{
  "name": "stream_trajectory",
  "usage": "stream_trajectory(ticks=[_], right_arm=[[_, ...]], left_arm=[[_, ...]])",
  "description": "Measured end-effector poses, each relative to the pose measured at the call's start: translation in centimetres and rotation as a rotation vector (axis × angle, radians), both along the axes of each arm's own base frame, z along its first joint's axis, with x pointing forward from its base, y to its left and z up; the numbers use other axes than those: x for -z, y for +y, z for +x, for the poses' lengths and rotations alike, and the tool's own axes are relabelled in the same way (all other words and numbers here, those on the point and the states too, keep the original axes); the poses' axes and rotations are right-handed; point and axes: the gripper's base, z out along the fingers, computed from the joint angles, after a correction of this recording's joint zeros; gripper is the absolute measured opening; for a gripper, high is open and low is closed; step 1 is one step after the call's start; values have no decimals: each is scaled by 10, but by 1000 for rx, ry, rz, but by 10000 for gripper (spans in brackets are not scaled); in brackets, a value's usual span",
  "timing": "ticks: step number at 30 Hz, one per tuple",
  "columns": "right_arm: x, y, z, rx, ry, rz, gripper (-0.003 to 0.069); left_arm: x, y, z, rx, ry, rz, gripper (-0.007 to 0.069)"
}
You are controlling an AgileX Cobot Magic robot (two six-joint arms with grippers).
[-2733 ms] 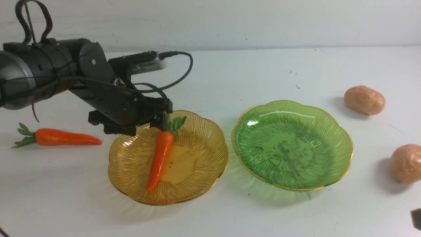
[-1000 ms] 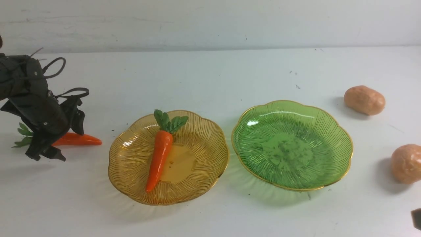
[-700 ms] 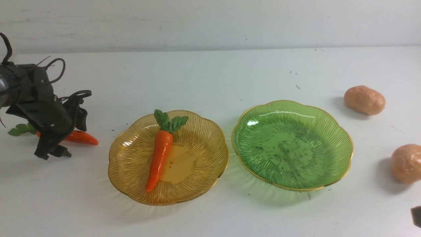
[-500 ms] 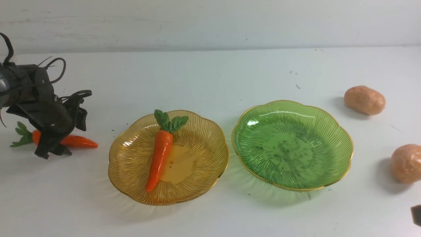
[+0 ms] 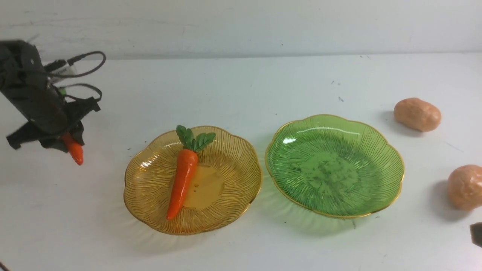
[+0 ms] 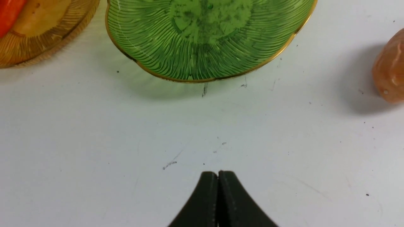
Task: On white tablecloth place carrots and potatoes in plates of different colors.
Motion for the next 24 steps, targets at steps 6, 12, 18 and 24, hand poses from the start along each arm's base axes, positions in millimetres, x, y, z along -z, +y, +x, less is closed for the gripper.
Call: stream_trajectory(ticks=[6,12,18,24], right_arm=[[-2,0,3,11,-35,4,-15],[-2,0,3,11,-36,5,-15],[-2,0,3,12,-37,5,-15],[-1,0,2,6,-21,4,-15]], left_arm=[[-47,-76,-24,449,107,-13,167],[-36,-143,-33,668,141,-16,173],[-26,-213,-43,871,60,7,245],[-14,-234,-44,955,35,82,421]])
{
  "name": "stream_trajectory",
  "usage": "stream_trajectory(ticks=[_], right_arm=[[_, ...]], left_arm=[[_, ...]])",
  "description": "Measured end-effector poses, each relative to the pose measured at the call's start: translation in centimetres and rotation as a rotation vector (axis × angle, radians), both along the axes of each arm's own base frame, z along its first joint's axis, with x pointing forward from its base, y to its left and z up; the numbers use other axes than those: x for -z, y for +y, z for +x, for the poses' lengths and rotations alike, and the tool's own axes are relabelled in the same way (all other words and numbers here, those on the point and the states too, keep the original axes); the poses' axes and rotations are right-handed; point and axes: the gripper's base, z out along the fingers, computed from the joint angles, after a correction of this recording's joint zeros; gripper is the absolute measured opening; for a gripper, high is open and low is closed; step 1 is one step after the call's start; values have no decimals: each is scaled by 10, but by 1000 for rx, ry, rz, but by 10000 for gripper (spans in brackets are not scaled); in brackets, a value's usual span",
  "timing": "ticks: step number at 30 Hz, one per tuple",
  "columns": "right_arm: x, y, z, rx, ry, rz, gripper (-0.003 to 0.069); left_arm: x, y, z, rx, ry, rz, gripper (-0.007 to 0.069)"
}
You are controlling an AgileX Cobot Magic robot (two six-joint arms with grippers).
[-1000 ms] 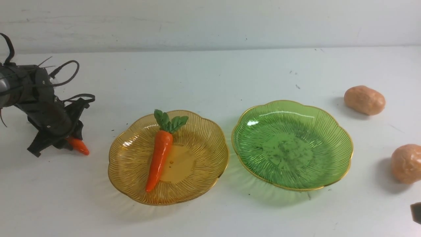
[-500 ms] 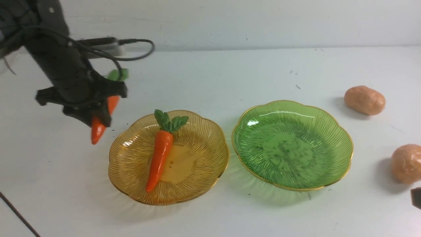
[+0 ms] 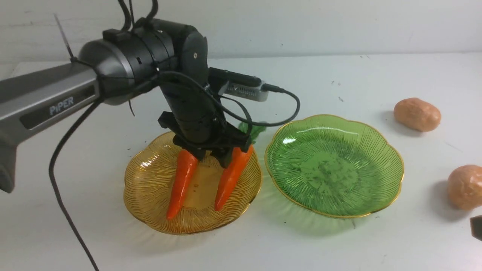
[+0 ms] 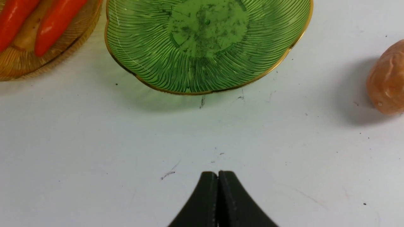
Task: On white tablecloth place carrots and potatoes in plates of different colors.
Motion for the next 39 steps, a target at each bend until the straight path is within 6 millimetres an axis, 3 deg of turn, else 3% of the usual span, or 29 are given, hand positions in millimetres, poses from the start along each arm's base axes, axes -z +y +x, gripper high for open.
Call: stream_trajectory(ticks=[4,7,8,12,14,17,20,25,29,32,39], right_arm=[[1,0,-1,-5,15,-2,-15],[1,0,-1,-6,17,-7,-15],[1,0,-1,-6,17,-11,-15],[2,-2,-1,0,17,-25,-15],[2,-4,-1,22,23,-34,-15],[-1,-8,3,97,46,-38,-15],[-2,-12,14,165,87,-68,-15],[22,-25,55,436,213,-112,-8],[38,-30,88,542,161,-137,51],[44,-30,111,561,135,-150,127],[53,-39,175,639,178,-172,431]], left_arm=[[6,2,2,9,1,44,483],[3,5,2,15,14,78,454],[-5,6,2,17,11,93,410],[-57,15,-5,20,-92,105,89],[-76,23,-18,42,-129,105,22],[-88,37,-44,78,-134,110,6],[-83,48,-59,70,-96,103,6],[-39,86,-93,17,91,130,7],[-16,100,-109,7,179,161,7],[-13,100,-111,7,194,160,7],[-13,98,-112,2,200,132,7]])
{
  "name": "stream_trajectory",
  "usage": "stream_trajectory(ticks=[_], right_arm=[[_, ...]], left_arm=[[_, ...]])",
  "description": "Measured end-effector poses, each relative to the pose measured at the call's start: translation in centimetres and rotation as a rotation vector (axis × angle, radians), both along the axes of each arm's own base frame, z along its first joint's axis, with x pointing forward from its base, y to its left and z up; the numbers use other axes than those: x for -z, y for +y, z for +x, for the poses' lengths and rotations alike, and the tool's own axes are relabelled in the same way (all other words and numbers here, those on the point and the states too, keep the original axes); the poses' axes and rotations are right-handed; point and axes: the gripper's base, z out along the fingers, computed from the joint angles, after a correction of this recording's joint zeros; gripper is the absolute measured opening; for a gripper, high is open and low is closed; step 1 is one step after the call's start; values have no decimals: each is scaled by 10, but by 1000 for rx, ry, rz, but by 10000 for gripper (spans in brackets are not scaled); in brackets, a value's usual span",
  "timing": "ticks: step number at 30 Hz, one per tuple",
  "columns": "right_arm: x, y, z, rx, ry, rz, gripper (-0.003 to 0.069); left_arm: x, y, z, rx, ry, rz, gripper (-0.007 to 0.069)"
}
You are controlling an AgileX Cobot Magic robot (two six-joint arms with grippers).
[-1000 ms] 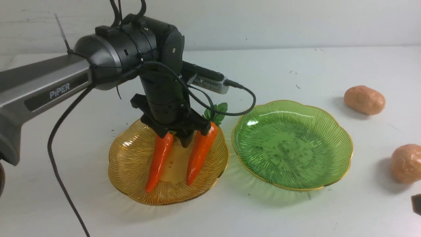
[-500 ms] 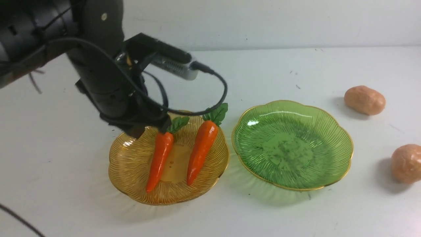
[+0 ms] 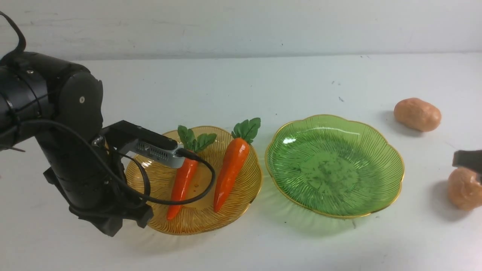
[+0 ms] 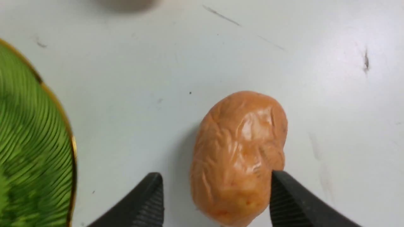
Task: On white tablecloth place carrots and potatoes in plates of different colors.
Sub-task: 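Put the potato onto the plate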
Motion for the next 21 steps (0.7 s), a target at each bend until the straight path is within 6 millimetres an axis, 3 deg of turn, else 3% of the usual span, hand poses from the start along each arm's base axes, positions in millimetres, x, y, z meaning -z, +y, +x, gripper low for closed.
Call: stream_trajectory(ticks=[4,7,16,21], right_arm=[[15,-12,23,109,117,33,582],[33,-11,31,136,195,49,613],[86,-10,42,144,350,45,592],[92,-10,44,144,365,47,526]], left_arm=[[0,-1,0,-4,5,-14,7],[0,-2,0,-2,5,-17,7],[0,-2,0,-1,5,-20,7],[0,-2,0,-1,4,-20,7]])
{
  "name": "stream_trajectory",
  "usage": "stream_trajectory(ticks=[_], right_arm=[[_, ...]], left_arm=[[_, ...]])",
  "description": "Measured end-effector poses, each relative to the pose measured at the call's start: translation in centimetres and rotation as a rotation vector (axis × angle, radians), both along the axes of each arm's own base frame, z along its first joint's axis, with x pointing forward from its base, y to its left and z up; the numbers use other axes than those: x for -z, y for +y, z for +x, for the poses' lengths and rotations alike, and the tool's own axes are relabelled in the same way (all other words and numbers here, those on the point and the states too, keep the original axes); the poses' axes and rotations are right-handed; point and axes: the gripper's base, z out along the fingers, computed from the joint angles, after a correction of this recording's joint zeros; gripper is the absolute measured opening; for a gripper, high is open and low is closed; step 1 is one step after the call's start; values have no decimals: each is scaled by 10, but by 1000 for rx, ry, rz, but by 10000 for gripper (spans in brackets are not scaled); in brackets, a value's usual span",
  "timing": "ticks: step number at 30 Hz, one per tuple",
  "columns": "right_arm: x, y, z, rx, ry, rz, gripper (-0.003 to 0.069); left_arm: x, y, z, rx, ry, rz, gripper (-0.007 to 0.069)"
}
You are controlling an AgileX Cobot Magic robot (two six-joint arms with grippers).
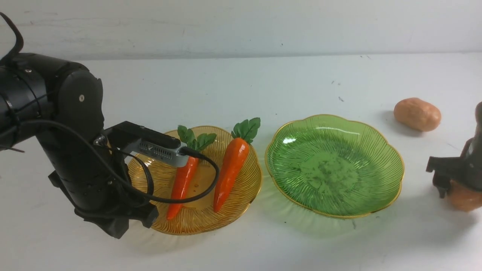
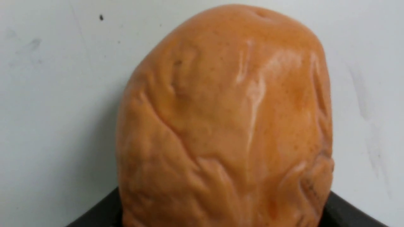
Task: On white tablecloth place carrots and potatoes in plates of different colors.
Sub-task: 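Put the potato onto the plate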
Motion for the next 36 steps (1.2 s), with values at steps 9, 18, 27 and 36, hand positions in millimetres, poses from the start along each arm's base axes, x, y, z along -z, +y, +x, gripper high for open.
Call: stream_trajectory(ticks=[9,18,27,36], right_arm=[[-15,-2,7,-108,76,-38,515],[-87,9,18,-333,80,23,515],[-108,67,18,-577,10,196,515],[-71,141,29,-806,-39,196,515]], left_arm=[[0,0,0,0,0,0,7],[0,-1,0,-4,4,-12,7],[0,-2,2,-10,-20,-27,7],[0,-3,2,-14,-24,-29,7]])
